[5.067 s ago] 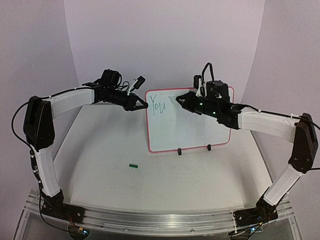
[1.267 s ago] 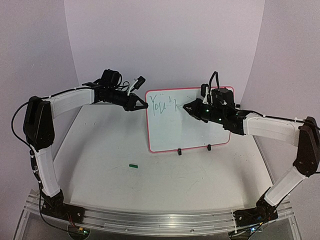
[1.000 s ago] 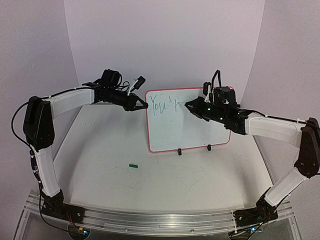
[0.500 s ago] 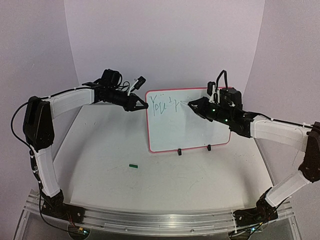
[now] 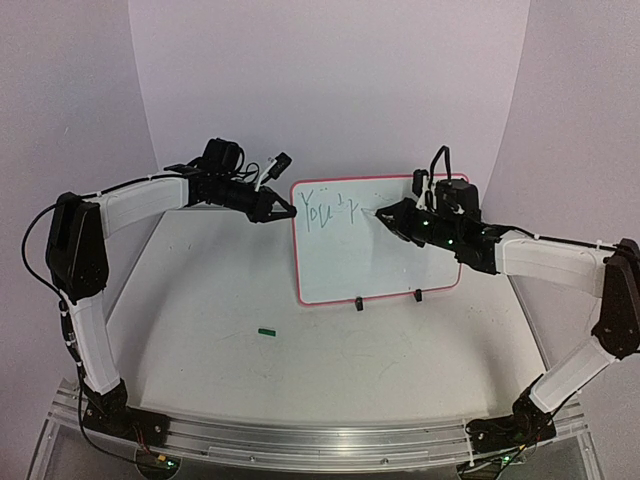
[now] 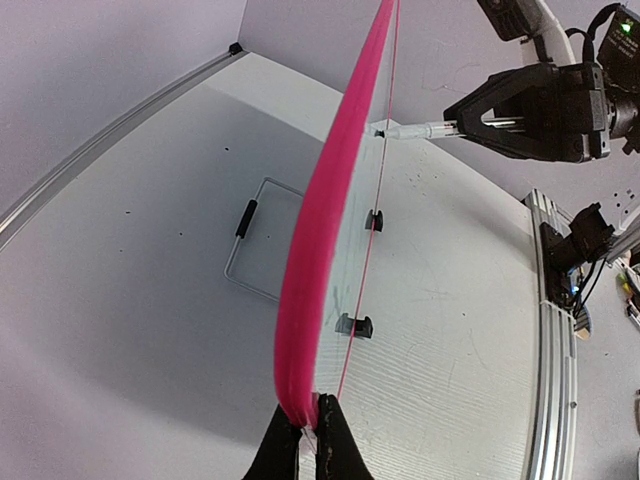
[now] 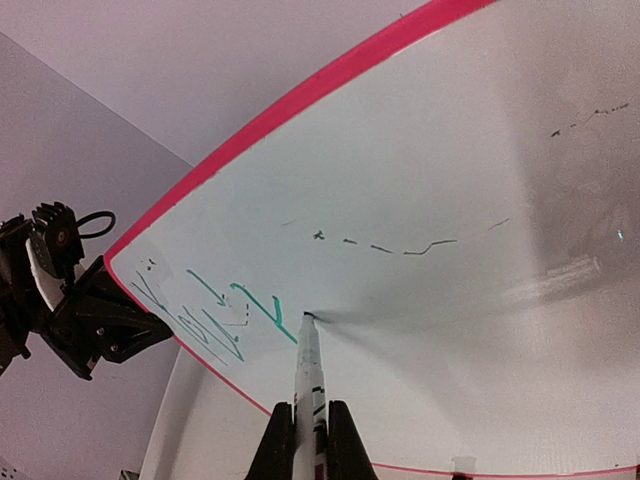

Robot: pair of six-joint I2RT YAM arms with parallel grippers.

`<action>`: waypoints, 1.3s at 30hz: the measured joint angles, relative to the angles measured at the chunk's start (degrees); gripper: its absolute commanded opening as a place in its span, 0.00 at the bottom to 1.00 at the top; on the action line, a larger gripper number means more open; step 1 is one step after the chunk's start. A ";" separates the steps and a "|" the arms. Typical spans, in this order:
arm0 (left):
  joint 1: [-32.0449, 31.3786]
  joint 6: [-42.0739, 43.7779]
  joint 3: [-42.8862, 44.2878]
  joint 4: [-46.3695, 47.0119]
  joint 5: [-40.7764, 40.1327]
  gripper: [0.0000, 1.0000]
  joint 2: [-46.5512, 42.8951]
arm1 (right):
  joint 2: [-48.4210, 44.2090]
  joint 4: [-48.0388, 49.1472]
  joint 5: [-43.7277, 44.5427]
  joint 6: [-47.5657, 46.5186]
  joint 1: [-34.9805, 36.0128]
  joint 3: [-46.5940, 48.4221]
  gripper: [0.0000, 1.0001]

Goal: Write a sentence on the whiteboard

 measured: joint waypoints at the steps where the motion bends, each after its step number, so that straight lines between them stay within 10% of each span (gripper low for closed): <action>1: 0.00 0.00 0.00 -0.02 -0.06 0.00 0.00 | 0.04 0.02 0.00 0.06 -0.02 0.00 0.00; 39: -0.09 -0.02 0.00 -0.24 -0.39 0.00 -0.04 | -0.32 2.11 -2.19 1.33 -1.99 0.28 0.00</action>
